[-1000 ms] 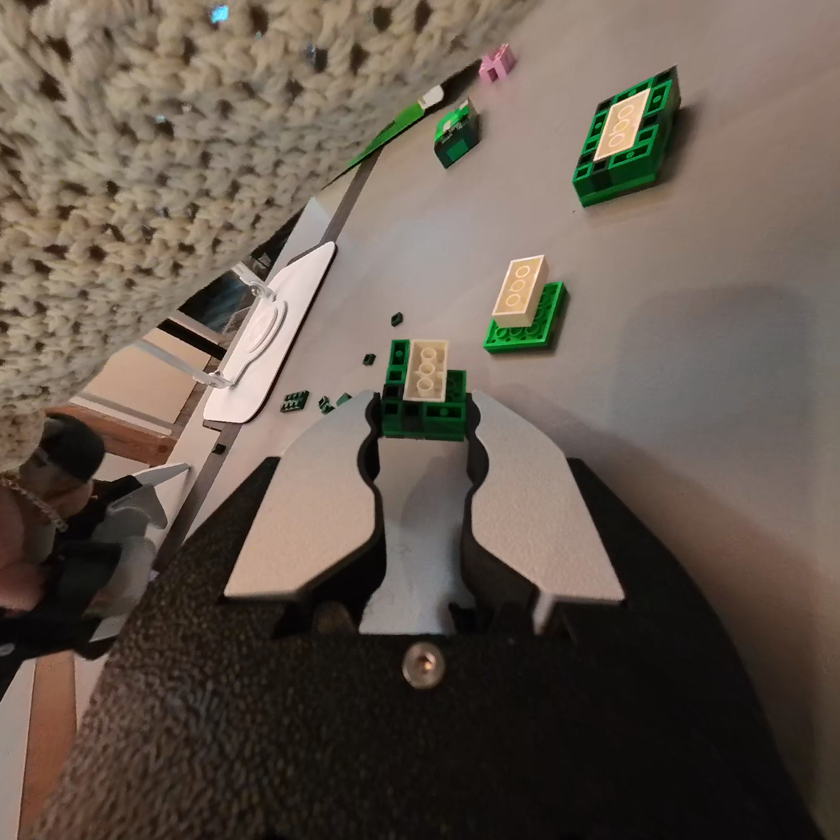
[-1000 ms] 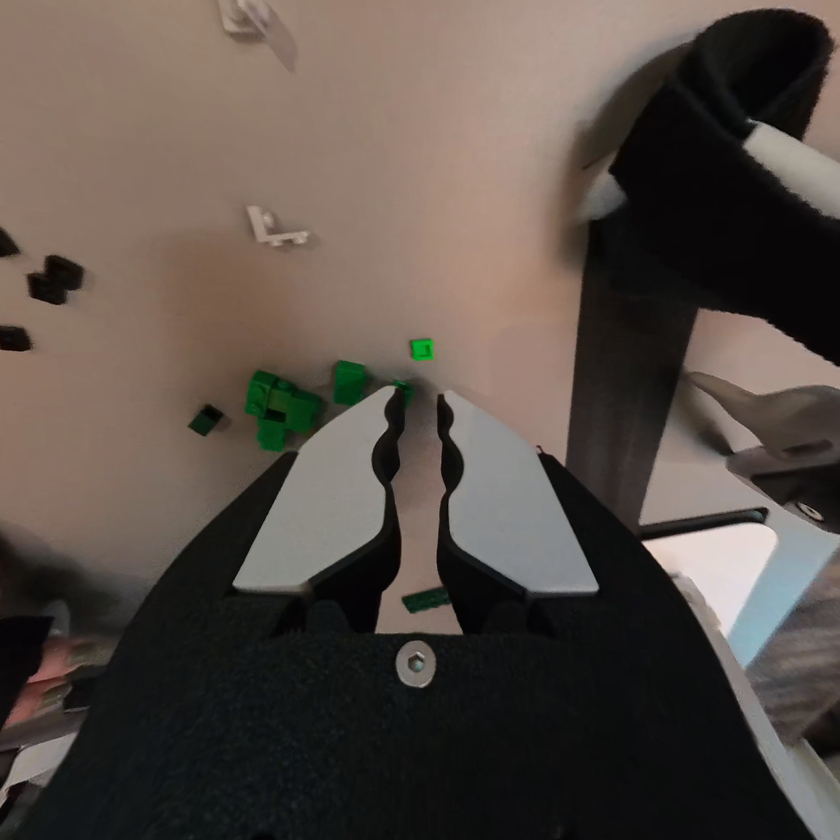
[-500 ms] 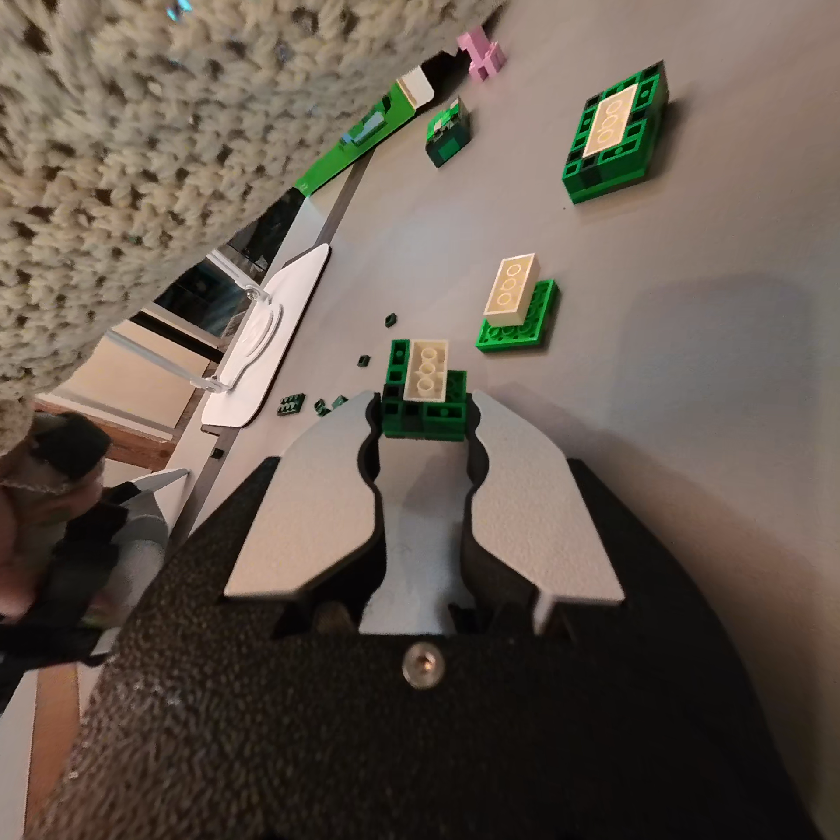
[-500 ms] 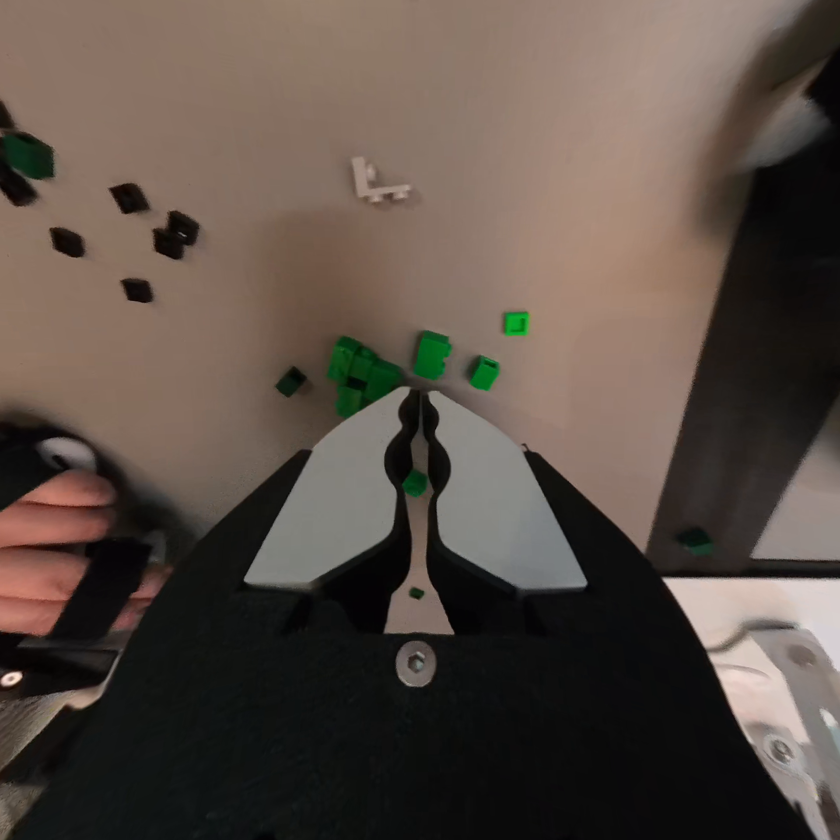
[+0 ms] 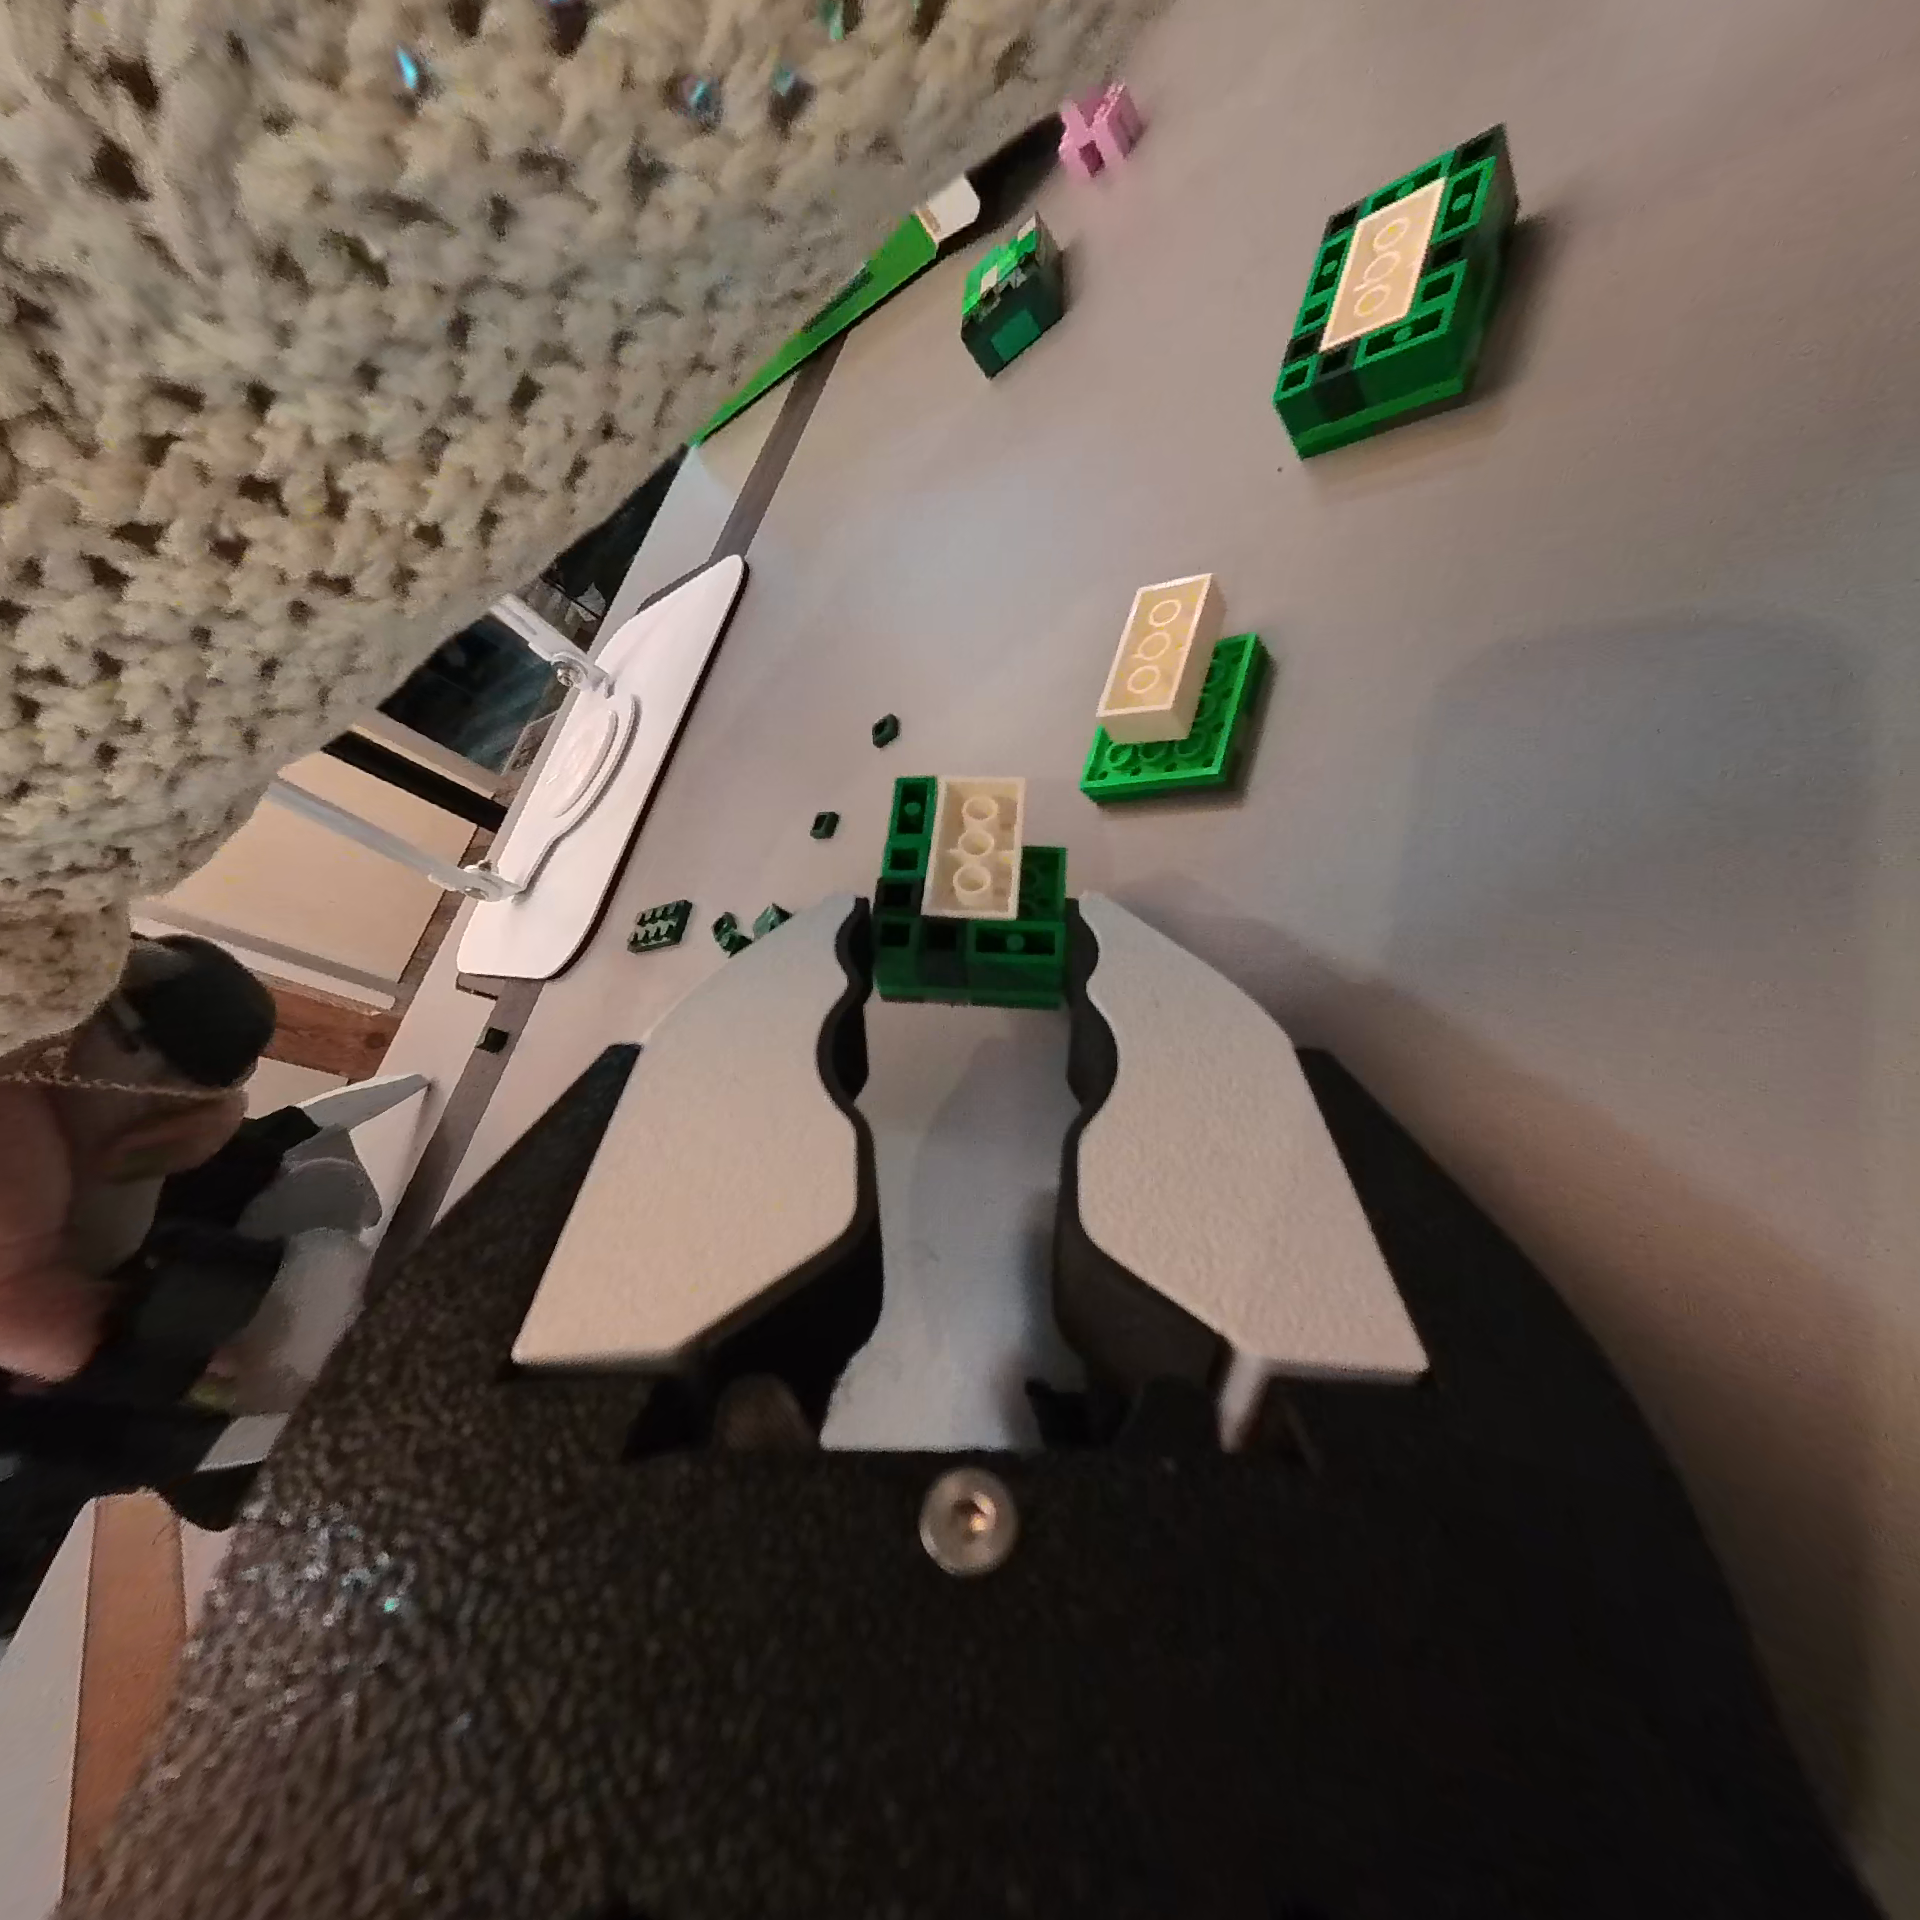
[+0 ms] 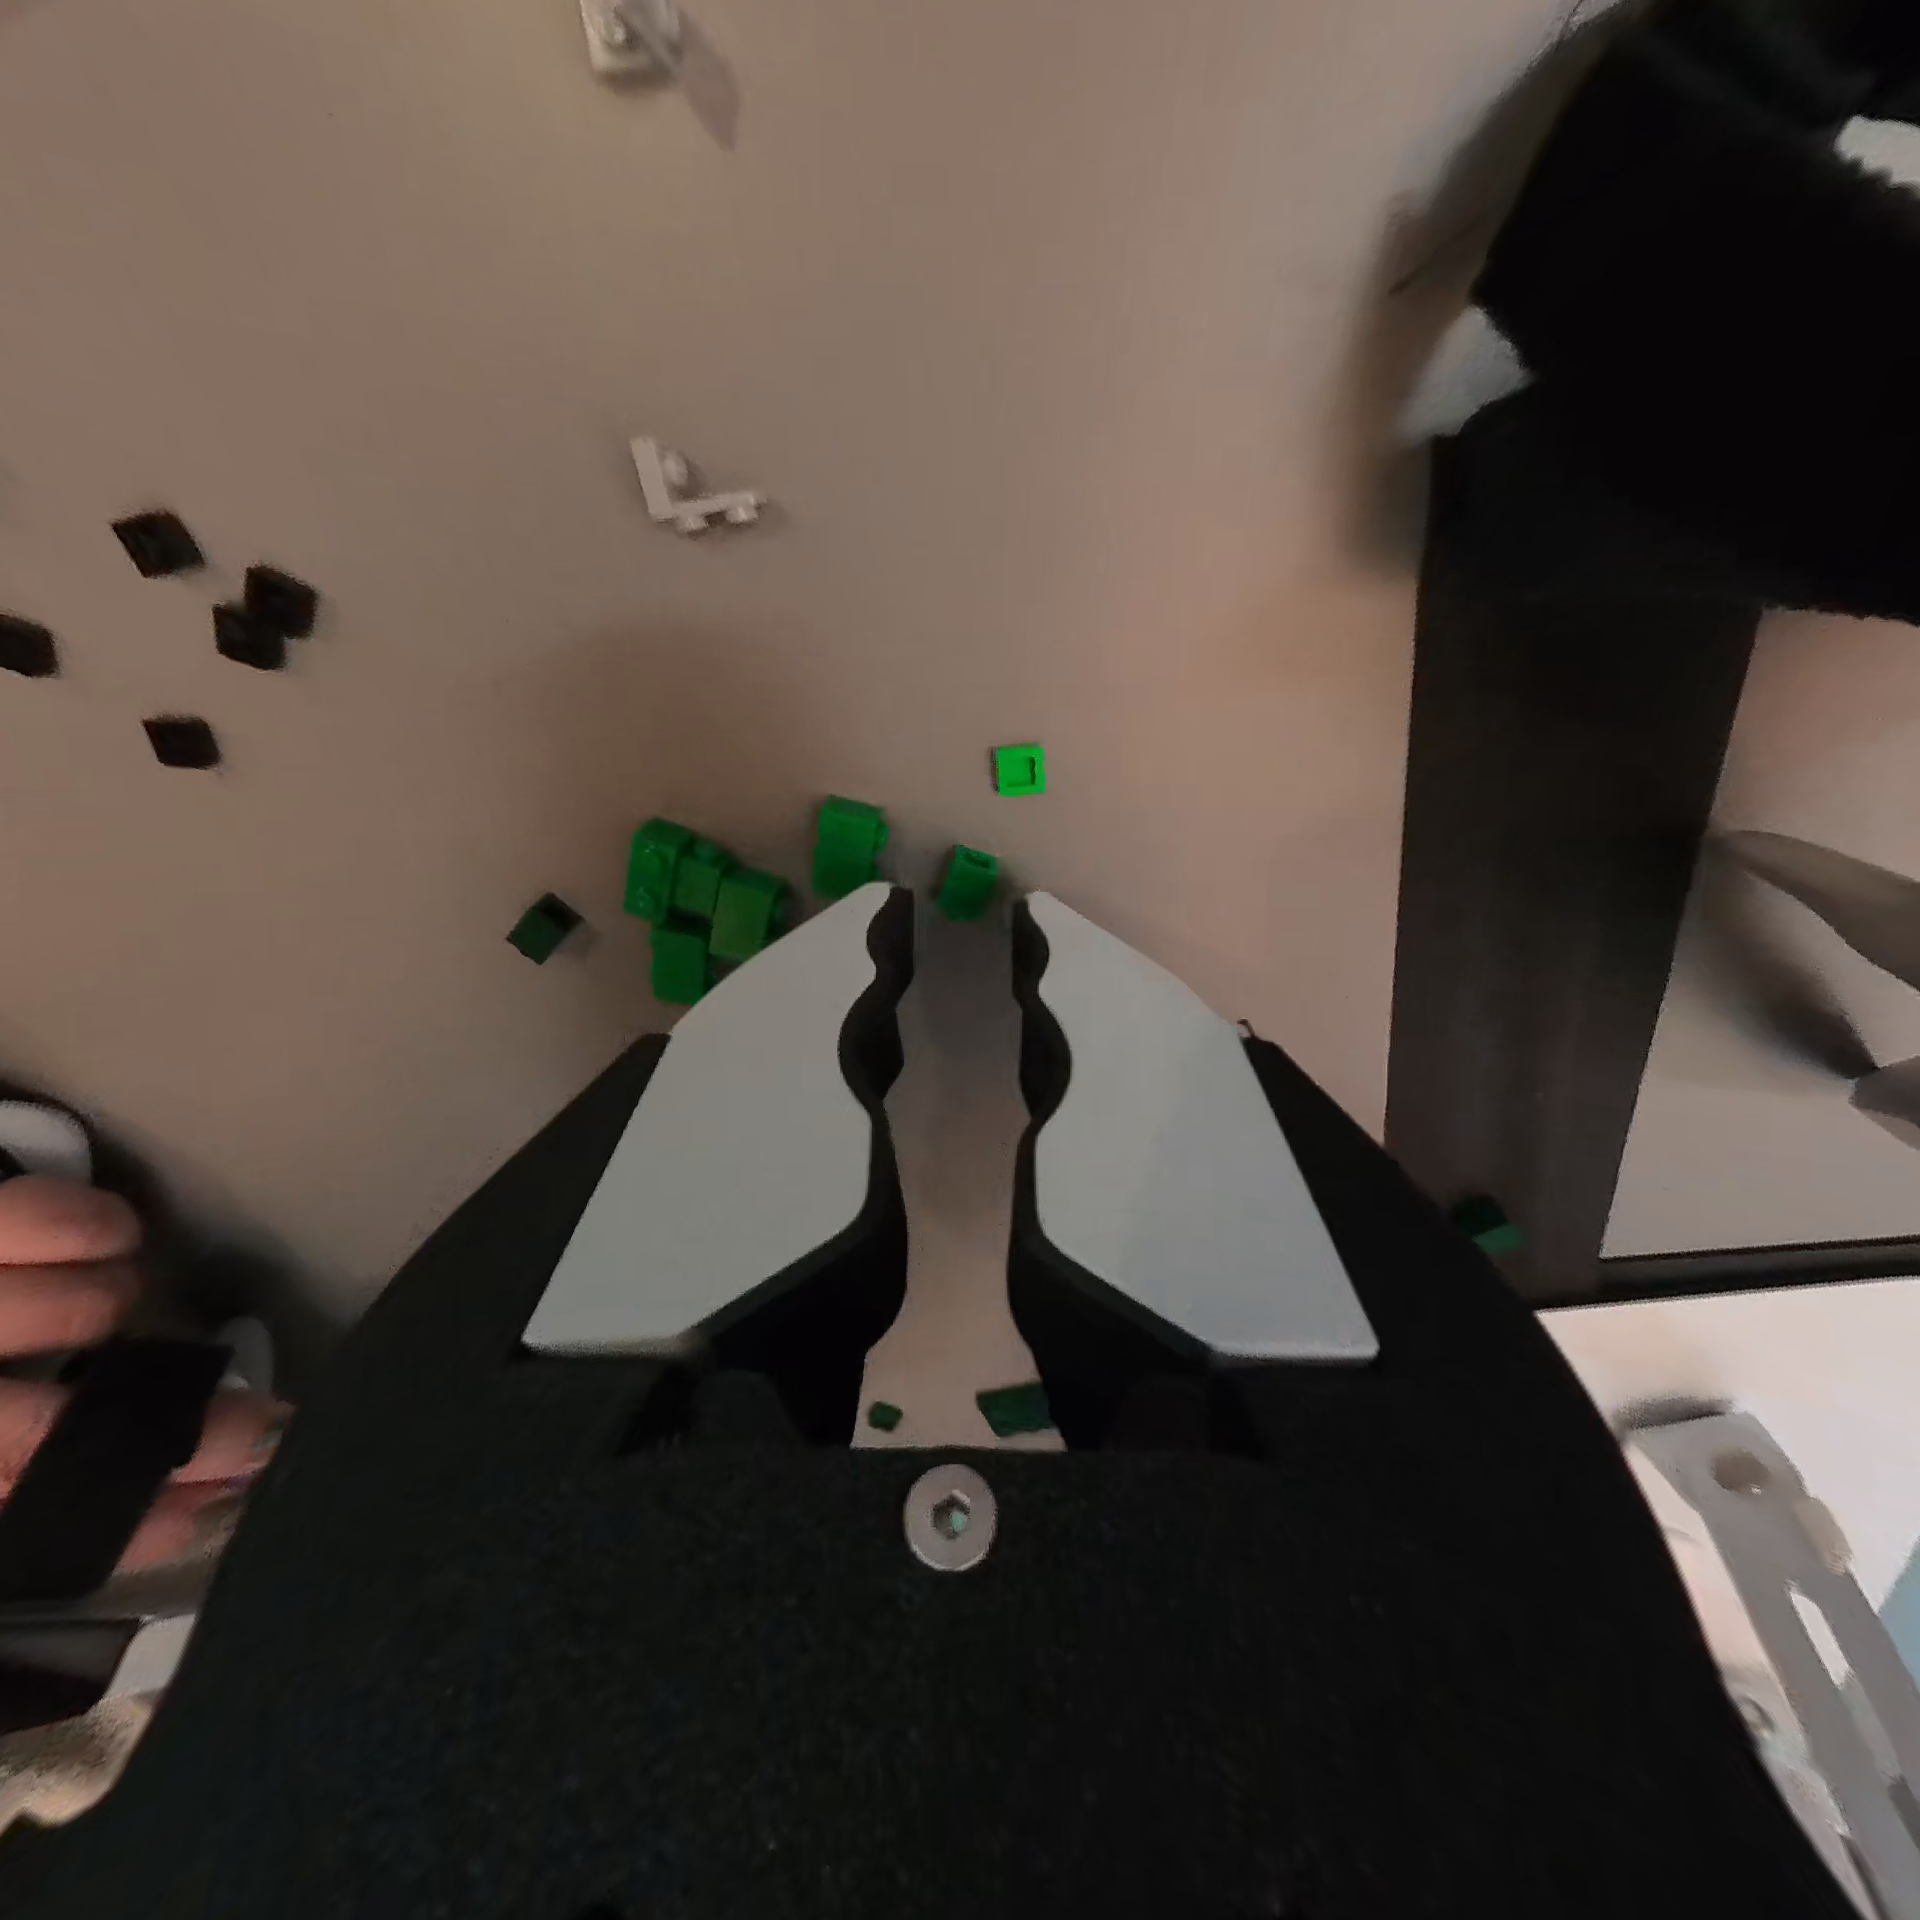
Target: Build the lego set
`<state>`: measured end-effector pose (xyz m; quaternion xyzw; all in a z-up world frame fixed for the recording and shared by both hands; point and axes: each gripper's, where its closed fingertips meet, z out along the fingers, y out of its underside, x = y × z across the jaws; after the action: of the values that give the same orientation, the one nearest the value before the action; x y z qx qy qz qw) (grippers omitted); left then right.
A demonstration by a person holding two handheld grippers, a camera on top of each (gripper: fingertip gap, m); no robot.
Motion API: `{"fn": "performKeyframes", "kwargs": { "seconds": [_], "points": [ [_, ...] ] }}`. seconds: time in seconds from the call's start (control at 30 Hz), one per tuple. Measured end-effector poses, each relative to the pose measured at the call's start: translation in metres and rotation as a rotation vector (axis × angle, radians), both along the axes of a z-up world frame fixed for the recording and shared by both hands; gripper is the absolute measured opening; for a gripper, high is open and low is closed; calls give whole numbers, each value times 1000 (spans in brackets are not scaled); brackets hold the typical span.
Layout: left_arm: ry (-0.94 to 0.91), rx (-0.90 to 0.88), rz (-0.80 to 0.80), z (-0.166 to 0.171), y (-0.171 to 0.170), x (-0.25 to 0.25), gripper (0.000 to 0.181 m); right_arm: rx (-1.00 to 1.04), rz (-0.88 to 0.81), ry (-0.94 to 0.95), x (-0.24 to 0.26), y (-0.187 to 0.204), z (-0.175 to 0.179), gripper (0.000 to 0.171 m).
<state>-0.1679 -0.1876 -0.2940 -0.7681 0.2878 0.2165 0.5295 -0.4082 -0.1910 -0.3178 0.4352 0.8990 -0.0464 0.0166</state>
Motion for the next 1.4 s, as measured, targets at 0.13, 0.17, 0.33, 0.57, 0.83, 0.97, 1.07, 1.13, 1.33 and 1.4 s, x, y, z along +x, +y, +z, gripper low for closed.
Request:
{"fn": "performKeyframes", "kwargs": {
  "seconds": [0.13,0.17,0.33,0.57,0.83,0.97,1.07,1.13,1.33,1.4],
  "points": [
    [3,-4,-1,-1,0,0,35,30,23,14,-3,2,-3,20],
    [4,-4,-2,-1,0,0,35,36,21,14,-3,2,-4,20],
    [3,-2,-4,0,0,1,35,44,17,49,-9,4,-4,8],
    [-131,54,-14,15,-3,-2,35,-295,68,252,22,-20,54,8],
    [-398,173,18,42,-8,-13,35,-721,243,846,183,-11,157,8],
    [-425,179,47,43,-7,-7,35,-707,200,880,270,8,138,8],
    [-447,182,46,45,-8,1,35,-544,169,685,334,21,79,8],
    [-448,179,32,45,-9,7,35,-383,174,523,376,29,38,8],
    [-417,155,13,41,-8,14,35,-115,163,261,437,49,-7,8],
    [-414,148,11,40,-8,15,35,-141,139,223,441,46,-7,8]
  ]
}}
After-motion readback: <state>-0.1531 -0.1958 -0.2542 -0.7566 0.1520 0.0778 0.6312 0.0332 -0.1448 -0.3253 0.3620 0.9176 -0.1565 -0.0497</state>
